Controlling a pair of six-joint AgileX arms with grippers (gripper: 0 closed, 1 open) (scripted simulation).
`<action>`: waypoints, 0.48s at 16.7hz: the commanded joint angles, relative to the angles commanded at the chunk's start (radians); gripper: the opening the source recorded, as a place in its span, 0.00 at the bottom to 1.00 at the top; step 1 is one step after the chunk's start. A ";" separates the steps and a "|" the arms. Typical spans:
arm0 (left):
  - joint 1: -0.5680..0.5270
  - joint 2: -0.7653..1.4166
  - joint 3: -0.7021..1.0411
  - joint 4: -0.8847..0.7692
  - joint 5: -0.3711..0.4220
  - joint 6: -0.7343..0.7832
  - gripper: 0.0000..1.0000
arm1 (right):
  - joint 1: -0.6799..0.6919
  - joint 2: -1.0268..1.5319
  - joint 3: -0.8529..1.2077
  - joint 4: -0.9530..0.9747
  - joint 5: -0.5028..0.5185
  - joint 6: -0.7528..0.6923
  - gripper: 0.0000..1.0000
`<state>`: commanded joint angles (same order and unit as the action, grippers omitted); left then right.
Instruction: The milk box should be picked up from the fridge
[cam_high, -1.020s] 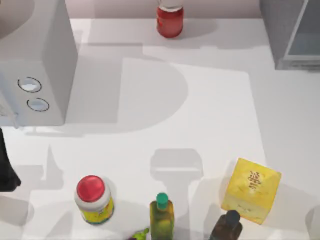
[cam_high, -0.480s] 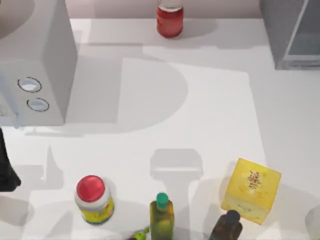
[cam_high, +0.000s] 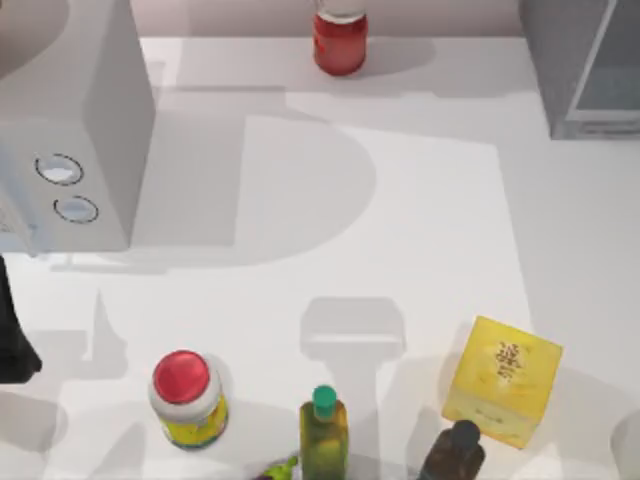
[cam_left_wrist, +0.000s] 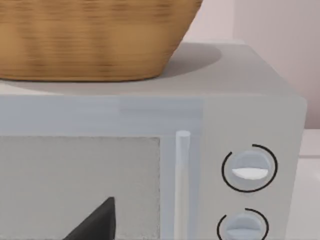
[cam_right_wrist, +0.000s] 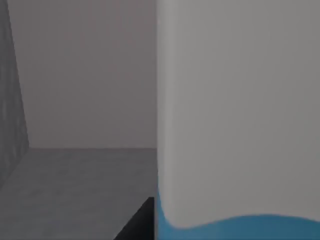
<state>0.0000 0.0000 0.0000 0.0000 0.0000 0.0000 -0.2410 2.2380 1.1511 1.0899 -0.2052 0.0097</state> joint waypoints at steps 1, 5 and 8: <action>0.000 0.000 0.000 0.000 0.000 0.000 1.00 | 0.000 0.000 0.000 0.000 0.000 0.000 0.17; 0.000 0.000 0.000 0.000 0.000 0.000 1.00 | 0.000 0.000 0.000 0.000 0.000 0.000 0.00; 0.000 0.000 0.000 0.000 0.000 0.000 1.00 | 0.000 0.000 0.000 0.000 0.000 0.000 0.00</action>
<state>0.0000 0.0000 0.0000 0.0000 0.0000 0.0000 -0.2410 2.2380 1.1511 1.0899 -0.2052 0.0097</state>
